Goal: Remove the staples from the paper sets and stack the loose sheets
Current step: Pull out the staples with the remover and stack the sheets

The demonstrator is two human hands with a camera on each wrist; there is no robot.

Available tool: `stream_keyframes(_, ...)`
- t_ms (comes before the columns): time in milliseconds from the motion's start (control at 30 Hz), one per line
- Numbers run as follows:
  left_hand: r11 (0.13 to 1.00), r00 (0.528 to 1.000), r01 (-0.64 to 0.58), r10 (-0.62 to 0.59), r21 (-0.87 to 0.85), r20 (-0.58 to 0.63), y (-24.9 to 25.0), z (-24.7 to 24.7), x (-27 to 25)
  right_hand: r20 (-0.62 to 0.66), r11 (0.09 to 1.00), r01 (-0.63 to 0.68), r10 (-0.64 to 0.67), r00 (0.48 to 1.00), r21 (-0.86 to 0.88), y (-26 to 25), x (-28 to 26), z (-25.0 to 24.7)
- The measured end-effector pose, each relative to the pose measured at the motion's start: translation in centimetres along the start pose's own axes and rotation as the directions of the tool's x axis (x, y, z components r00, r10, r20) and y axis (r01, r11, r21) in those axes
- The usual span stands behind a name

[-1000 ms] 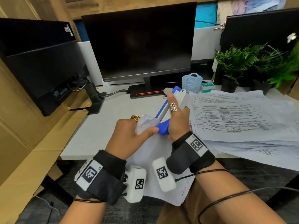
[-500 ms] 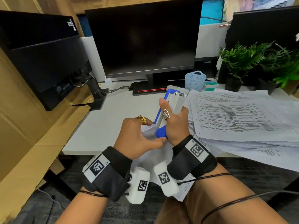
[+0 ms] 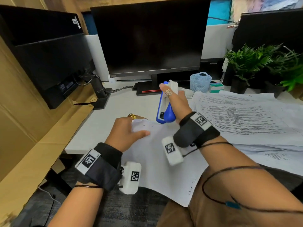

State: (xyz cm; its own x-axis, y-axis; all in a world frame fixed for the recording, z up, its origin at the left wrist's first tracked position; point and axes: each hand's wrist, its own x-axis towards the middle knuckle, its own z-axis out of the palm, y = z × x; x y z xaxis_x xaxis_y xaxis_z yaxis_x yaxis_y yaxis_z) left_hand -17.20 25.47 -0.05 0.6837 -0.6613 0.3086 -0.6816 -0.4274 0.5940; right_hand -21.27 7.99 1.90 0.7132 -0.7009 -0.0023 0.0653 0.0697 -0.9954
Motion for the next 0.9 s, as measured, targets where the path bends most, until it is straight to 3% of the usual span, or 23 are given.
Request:
stream_keyframes(100, 0.997, 0.999, 0.05, -0.049, 0.056, -0.01, -1.0, -0.3, -0.2, 0.04, 0.948, -0.161, 0.178, 0.983, -0.274, 0.8, 2.5, -0.6)
stream_keyframes(200, 0.996, 0.999, 0.043, -0.046, 0.073, 0.029, -2.0, -0.2, -0.3, 0.112, 0.738, -0.143, 0.284, 0.952, -0.66, 1.8, 3.2, -1.2)
stream_keyframes(267, 0.996, 0.997, 0.052, -0.056, 0.072, 0.05, -2.6, -0.3, -0.4, 0.147, 0.579, -0.075, 0.327, 0.933, -0.812, 2.8, 4.0, -1.0)
stream_keyframes(367, 0.999, 0.997, 0.03, -0.032, 0.023, 0.074, -2.7, -0.6, -0.5, 0.161, 0.32, 0.062, 0.294, 0.942, -0.945, 4.4, 5.4, -0.2)
stream_keyframes(500, 0.999, 0.998, 0.003, -0.006, 0.054, 0.065, -2.8, -0.4, -0.3, 0.188, 0.167, 0.15, 0.246, 0.951, -0.975, 5.0, 6.2, 0.7)
stream_keyframes(533, 0.998, 0.999, 0.021, -0.024, 0.062, 0.049, -2.9, -0.5, -0.3, 0.22, 0.164, 0.19, 0.189, 0.957, -0.968, 4.5, 5.8, 0.7)
stream_keyframes(600, 0.998, 0.999, 0.048, -0.048, 0.038, 0.001, -3.1, -0.7, -0.4, 0.332, 0.35, 0.307, 0.012, 0.943, -0.885, 2.7, 3.9, 0.3)
stream_keyframes(667, 0.996, 0.997, -0.03, 0.024, -0.08, -0.079, -2.9, -1.3, -0.5, 0.508, 0.623, 0.44, -0.077, 0.858, -0.647, 0.6, 0.3, -0.5)
stream_keyframes(700, 0.987, 0.988, -0.099, 0.082, -0.13, -0.127, -2.5, -1.7, -0.5, 0.601, 0.696, 0.473, -0.074, 0.796, -0.541, -0.1, -1.5, -1.1)
stream_keyframes(767, 0.963, 0.962, -0.215, 0.18, -0.165, -0.206, -1.6, -2.3, -0.5, 0.709, 0.711, 0.574, -0.15, 0.689, -0.407, -0.3, -4.0, -2.4)
stream_keyframes(900, 0.878, 0.886, -0.418, 0.337, -0.233, -0.319, 0.4, -2.5, -0.4, 0.507, 0.659, 0.709, -0.535, 0.676, -0.249, 0.9, -6.3, -4.8)
